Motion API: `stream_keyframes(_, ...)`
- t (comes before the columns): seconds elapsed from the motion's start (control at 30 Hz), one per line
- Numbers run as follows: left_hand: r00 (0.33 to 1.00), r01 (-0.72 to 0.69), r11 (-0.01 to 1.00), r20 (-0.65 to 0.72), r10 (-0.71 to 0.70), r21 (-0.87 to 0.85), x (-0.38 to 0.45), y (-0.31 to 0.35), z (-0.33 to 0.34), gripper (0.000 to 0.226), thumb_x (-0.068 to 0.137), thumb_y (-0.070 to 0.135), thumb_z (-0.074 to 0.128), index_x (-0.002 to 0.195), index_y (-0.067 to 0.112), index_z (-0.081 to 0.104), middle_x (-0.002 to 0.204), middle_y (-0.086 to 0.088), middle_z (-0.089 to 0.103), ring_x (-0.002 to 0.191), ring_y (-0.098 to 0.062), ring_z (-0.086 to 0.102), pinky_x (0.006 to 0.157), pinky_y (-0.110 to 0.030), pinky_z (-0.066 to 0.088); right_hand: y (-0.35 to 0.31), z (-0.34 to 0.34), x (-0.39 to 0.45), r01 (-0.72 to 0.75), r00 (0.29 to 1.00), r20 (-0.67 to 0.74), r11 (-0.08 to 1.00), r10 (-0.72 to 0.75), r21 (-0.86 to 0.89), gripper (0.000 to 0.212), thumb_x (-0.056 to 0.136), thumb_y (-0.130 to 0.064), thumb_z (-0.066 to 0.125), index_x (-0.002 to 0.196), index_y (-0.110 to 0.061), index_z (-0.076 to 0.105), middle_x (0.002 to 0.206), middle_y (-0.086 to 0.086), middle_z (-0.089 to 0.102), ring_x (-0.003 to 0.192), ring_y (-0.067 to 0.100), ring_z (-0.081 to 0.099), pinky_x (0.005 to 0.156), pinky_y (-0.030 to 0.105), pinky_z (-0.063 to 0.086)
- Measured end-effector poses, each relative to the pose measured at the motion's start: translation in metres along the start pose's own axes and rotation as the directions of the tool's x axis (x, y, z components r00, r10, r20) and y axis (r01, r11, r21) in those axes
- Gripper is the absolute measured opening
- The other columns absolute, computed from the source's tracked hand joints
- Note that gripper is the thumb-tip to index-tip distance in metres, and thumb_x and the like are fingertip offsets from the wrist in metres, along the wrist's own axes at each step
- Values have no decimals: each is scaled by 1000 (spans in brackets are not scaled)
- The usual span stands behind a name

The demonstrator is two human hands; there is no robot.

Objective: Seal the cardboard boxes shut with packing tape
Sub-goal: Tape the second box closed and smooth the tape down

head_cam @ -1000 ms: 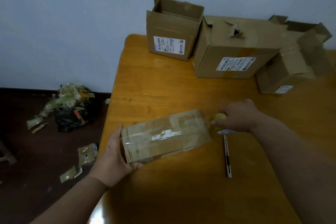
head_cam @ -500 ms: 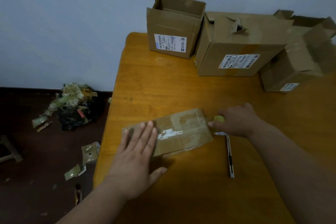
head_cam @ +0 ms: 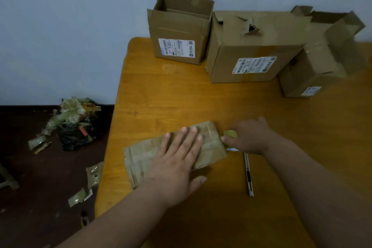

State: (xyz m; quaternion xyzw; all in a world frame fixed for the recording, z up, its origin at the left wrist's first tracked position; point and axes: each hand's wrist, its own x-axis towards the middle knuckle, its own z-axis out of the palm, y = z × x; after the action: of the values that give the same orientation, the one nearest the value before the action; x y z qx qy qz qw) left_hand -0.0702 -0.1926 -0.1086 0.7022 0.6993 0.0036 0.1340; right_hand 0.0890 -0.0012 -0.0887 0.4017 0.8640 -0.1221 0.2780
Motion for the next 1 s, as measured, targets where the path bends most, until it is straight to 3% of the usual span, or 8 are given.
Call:
stream_keyframes(0.07,992,-2,999,125,-4,46,8,4,3,95,92,70,32,152,22,-23,158,-2,-33,142,-24,-37,116,-52,-20,1,1,0,0,1000,8,1000,0,13,66,94,-67,32,142,-24,46,141,3,53,130,23,47,108,46,21)
stream_keyframes(0.17,999,-41,998,6,41,52,24,7,-4,89,89,72,32,157,22,2,164,-3,-14,150,-26,-14,117,-49,-16,4,5,0,-1,1000,18,999,0,48,67,94,-68,32,143,-25,46,144,2,51,132,23,45,108,46,20)
stream_keyframes(0.33,983,-81,993,170,66,87,43,10,2,92,87,78,27,148,35,-27,157,0,-34,142,-28,-36,115,-55,-19,5,3,-3,43,999,16,984,-47,174,63,82,-66,29,119,-24,58,120,0,60,115,23,52,100,43,25)
stream_keyframes(0.5,999,-13,1000,36,14,-14,60,12,-8,83,77,85,27,146,39,22,162,1,5,148,-27,5,117,-52,10,17,4,-3,56,998,-17,881,-54,470,41,69,-47,32,96,-28,56,96,-3,58,99,20,51,96,39,28)
stream_keyframes(0.63,994,21,999,106,-18,-31,77,18,0,111,70,89,40,154,30,-4,163,6,-13,150,-19,-12,120,-50,-3,26,7,4,30,999,17,835,-47,549,40,62,-49,45,94,-29,58,97,-3,58,97,20,52,89,37,34)
stream_keyframes(0.77,996,6,1000,89,-5,-10,78,14,3,116,63,89,38,155,29,0,161,6,2,145,-21,10,115,-44,14,49,7,-1,29,991,74,707,-114,706,41,65,-51,66,88,-16,63,85,1,60,77,15,54,66,28,39)
stream_keyframes(0.9,998,-38,999,56,39,-20,73,15,4,112,55,82,46,150,24,30,151,0,35,131,-26,39,102,-47,35,58,6,6,61,981,108,786,-161,615,27,82,-47,74,80,-29,53,81,-8,53,76,10,52,67,26,38)
stream_keyframes(1.0,1000,-18,1000,9,18,-24,70,11,8,111,54,81,51,146,22,36,143,-2,43,123,-26,43,94,-47,42,61,1,12,89,987,92,926,-131,367,47,80,-61,68,111,-27,60,97,-10,55,105,20,54,94,35,35)
